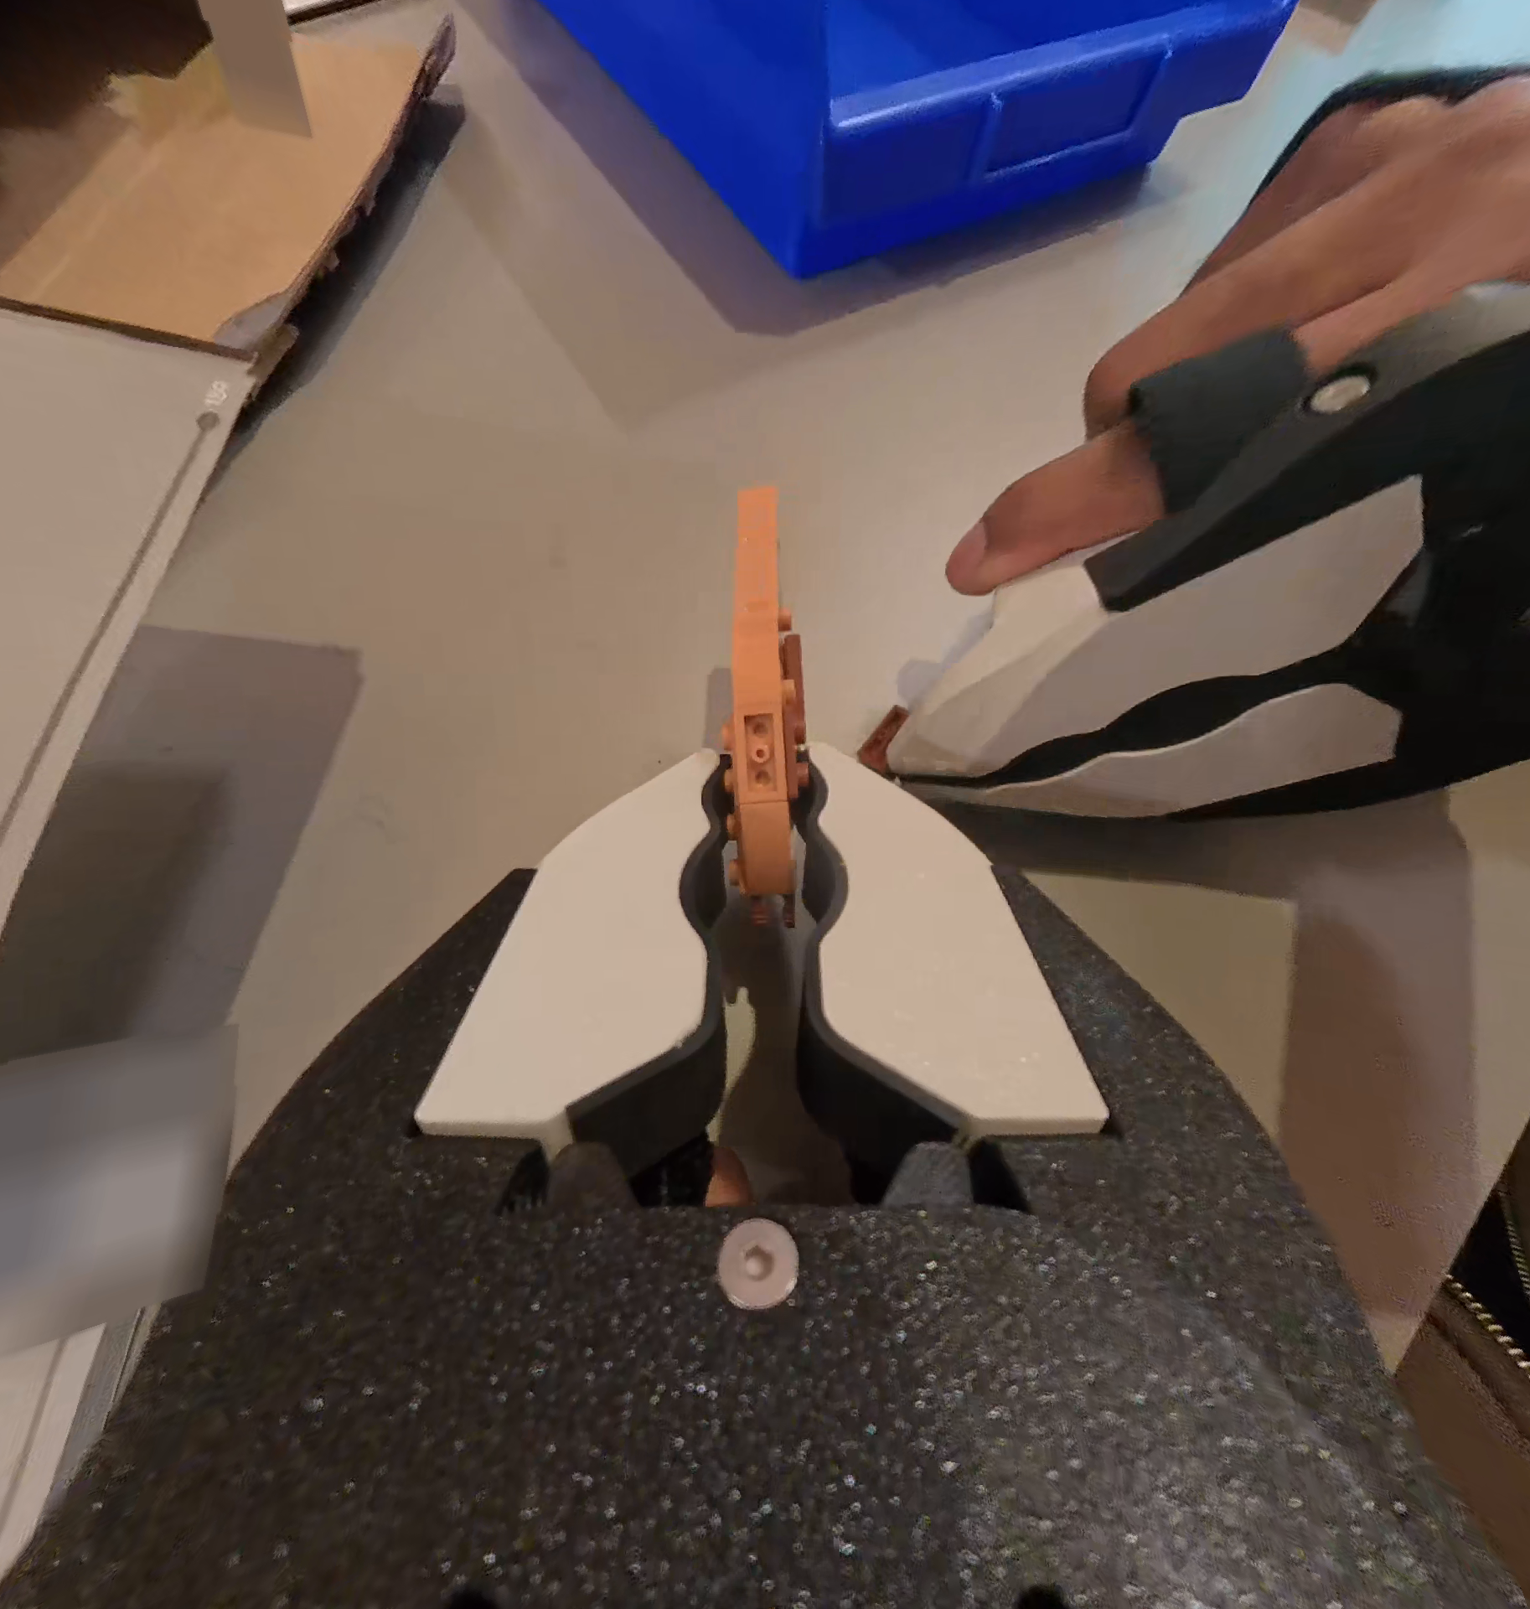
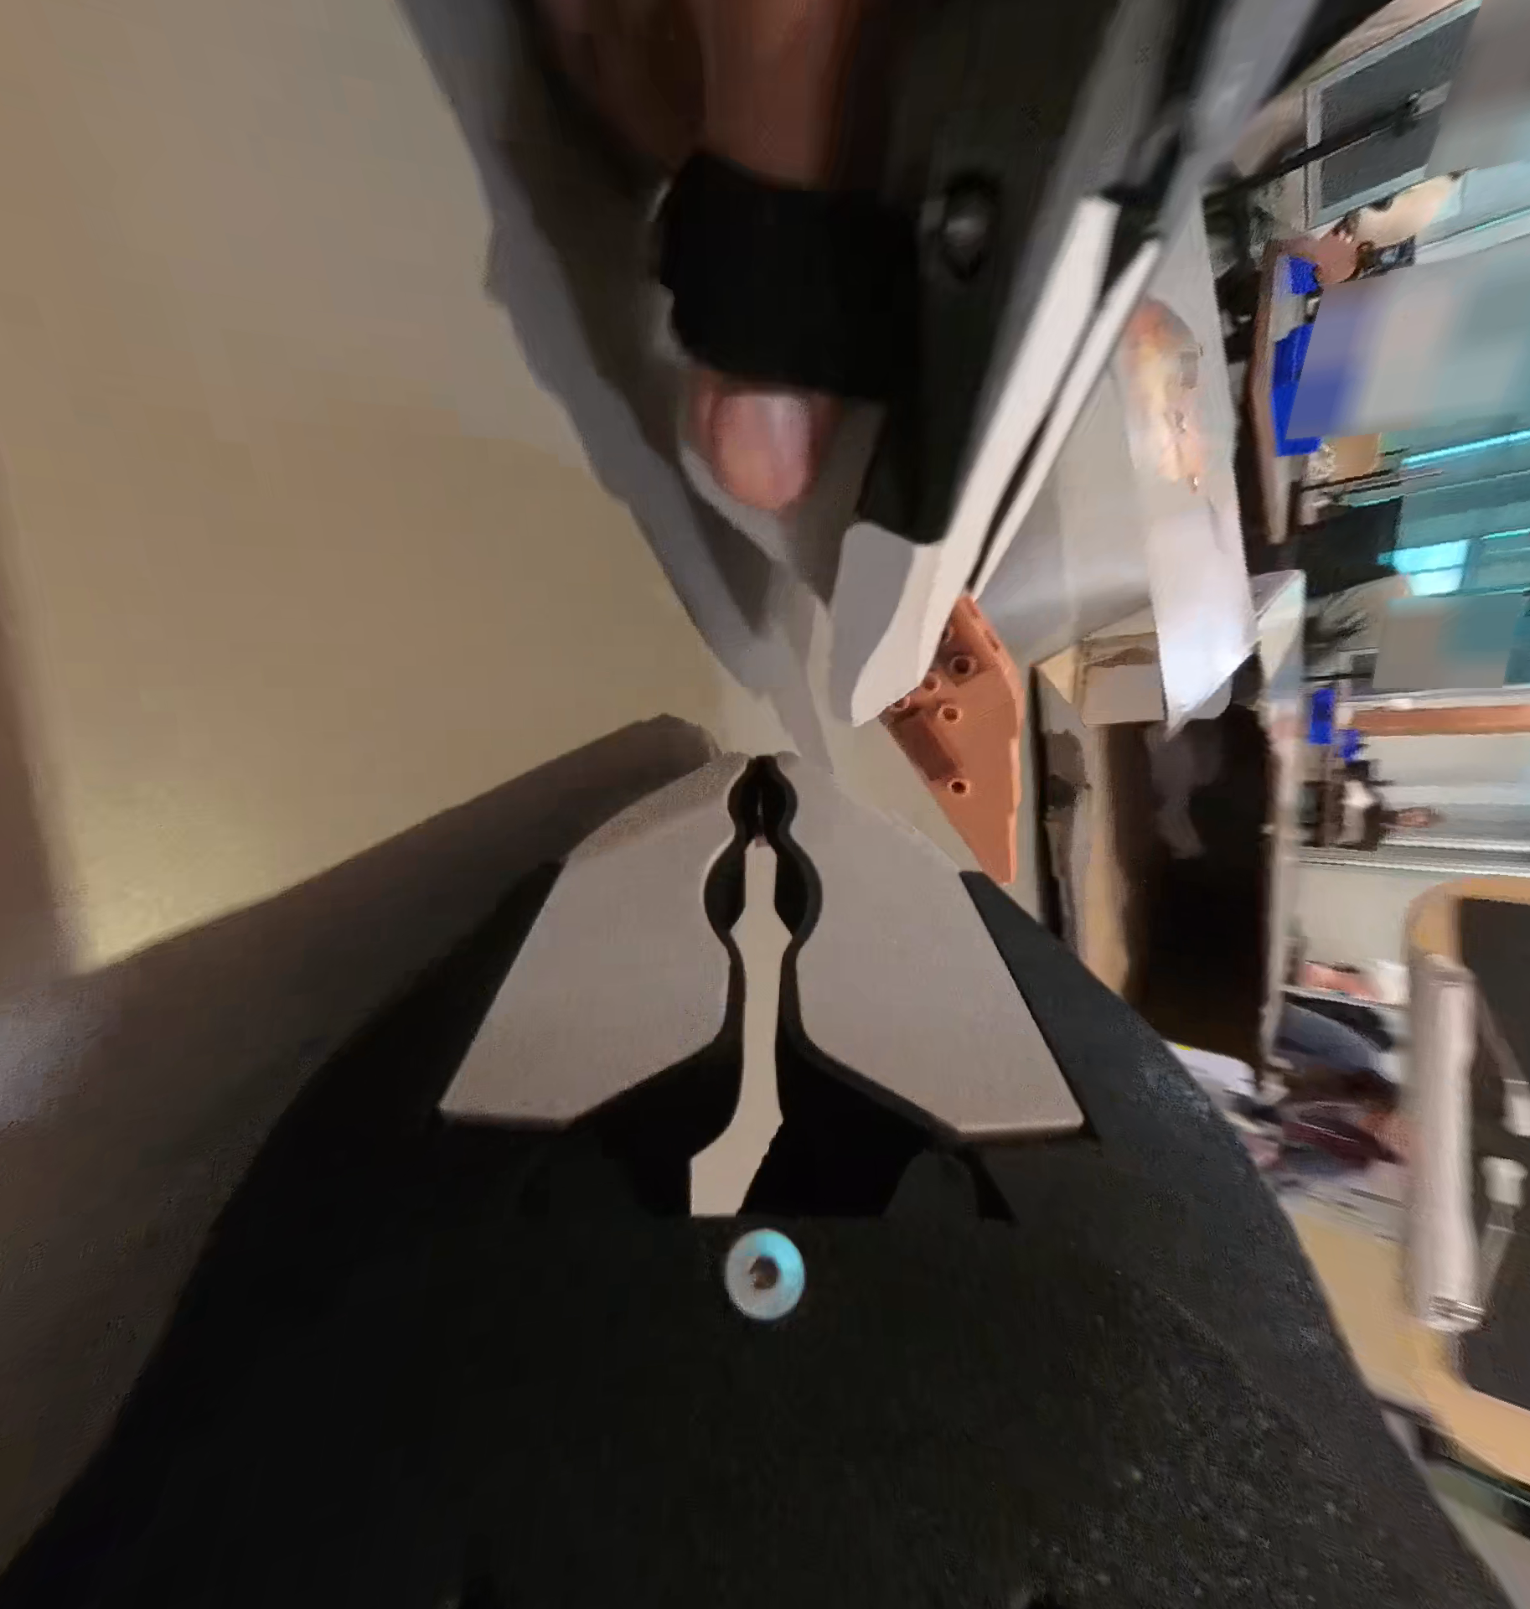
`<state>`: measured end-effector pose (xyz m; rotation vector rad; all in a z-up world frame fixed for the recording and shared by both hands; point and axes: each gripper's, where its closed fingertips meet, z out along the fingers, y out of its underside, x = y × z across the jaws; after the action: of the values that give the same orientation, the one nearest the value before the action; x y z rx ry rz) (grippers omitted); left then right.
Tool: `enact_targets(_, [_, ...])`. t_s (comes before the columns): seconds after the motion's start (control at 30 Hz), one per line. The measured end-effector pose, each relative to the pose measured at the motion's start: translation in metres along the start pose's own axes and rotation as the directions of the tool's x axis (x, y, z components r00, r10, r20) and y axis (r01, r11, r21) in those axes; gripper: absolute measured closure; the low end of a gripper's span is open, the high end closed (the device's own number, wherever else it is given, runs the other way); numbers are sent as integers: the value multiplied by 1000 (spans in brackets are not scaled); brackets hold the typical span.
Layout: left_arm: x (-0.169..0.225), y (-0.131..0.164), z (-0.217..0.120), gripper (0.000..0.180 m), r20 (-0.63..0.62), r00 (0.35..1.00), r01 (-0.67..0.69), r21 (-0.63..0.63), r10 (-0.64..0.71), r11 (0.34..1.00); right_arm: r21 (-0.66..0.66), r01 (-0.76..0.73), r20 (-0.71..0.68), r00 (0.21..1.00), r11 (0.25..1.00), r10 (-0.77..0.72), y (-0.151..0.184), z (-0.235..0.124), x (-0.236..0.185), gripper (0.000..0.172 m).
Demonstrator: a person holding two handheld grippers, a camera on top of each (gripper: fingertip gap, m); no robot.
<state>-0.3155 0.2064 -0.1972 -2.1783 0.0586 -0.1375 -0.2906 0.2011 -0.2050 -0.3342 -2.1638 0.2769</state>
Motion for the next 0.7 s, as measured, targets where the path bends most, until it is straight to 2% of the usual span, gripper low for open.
enact_targets(0.03, [0, 0, 0, 167, -8, 1000, 5, 2, -5, 1000, 20, -44, 11, 999, 999, 44, -2, -1, 2, 172])
enact_targets(0.23, [0, -3, -2, 167, -35, 999, 36, 26, -35, 999, 6, -84, -25, 996, 996, 84, 10, -5, 13, 172])
enact_targets(0.57, [0, -13, -13, 167, -199, 966, 191, 102, -168, 976, 214, -315, -90, 936, 925, 340, 5, -25, 50, 172])
enact_targets(0.7, [1, -13, -13, 167, -201, 966, 187, 103, -164, 977, 305, -369, -169, 886, 878, 431, 10, -41, 74, 172])
